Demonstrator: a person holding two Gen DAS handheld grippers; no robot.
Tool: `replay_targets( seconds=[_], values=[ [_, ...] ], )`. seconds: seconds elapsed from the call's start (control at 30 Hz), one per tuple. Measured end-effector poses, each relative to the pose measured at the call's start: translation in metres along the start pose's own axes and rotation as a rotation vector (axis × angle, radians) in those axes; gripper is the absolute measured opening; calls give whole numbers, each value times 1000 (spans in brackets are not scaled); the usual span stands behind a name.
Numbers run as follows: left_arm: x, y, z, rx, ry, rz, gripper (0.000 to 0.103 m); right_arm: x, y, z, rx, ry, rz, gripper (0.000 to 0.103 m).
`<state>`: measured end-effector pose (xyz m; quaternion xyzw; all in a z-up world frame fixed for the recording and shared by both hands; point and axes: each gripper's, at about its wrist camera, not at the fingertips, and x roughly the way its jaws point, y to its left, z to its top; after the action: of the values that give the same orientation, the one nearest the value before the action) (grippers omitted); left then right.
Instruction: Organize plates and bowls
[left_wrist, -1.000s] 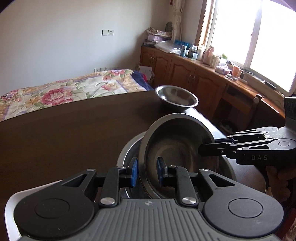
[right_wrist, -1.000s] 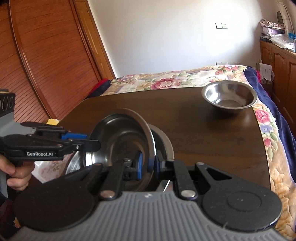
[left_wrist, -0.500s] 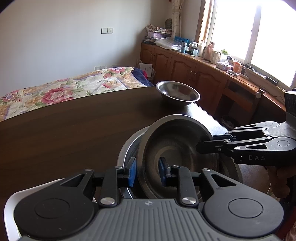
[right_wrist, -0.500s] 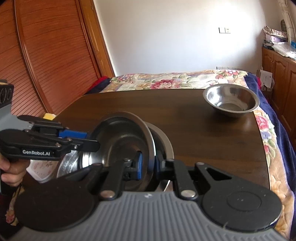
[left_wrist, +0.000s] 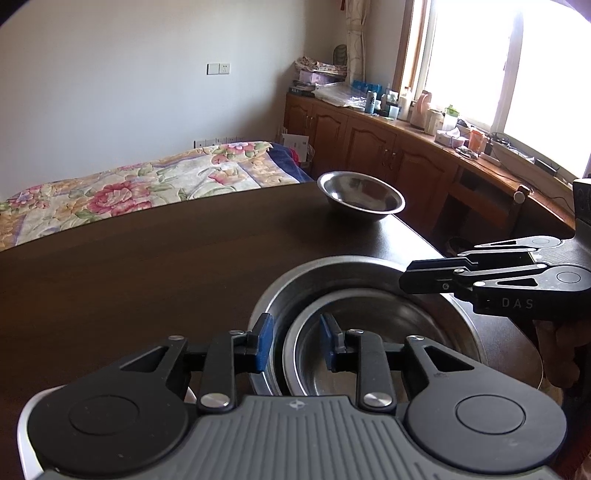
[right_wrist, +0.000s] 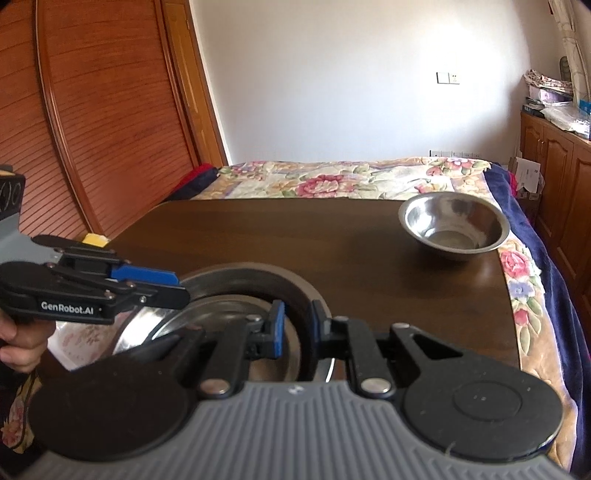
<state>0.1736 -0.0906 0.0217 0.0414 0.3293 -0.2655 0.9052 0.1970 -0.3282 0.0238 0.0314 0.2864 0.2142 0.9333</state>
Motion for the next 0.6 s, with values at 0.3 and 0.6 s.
replay_targets(
  seconds=[0.3, 0.6],
  values=[
    [7, -1, 23, 7, -40, 14, 35, -4, -25, 17, 6, -58, -33, 17],
    [29, -11, 66, 16, -72, 16, 52, 10, -71, 40, -11, -109, -147, 34]
  ],
)
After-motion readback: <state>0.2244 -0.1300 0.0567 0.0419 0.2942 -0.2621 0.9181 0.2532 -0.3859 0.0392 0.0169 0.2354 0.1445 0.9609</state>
